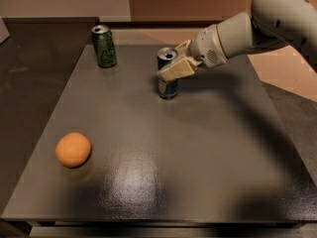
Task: Knock redbull can over
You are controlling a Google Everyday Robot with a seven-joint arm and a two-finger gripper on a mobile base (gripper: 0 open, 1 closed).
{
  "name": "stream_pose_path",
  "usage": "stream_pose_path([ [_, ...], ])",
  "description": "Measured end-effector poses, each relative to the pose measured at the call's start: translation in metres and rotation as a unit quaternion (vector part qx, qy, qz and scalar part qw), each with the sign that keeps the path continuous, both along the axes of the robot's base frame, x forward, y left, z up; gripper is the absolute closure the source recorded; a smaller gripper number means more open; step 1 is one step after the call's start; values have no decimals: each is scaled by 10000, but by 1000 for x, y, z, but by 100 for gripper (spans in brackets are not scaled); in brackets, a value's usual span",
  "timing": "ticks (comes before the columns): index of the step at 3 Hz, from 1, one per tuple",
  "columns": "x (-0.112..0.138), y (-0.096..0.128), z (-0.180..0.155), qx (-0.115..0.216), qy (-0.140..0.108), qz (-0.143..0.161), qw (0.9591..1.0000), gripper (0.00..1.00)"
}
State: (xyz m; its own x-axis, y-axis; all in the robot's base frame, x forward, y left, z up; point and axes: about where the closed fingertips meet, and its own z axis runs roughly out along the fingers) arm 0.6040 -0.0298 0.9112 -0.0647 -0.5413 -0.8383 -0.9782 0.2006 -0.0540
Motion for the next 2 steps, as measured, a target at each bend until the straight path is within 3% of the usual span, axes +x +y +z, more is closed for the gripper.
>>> stream_pose_path([
  [1,-7,-10,13,-40,-131,-66,9999,88],
  [2,-19,-22,24,-571,-164,-185,9981,100],
])
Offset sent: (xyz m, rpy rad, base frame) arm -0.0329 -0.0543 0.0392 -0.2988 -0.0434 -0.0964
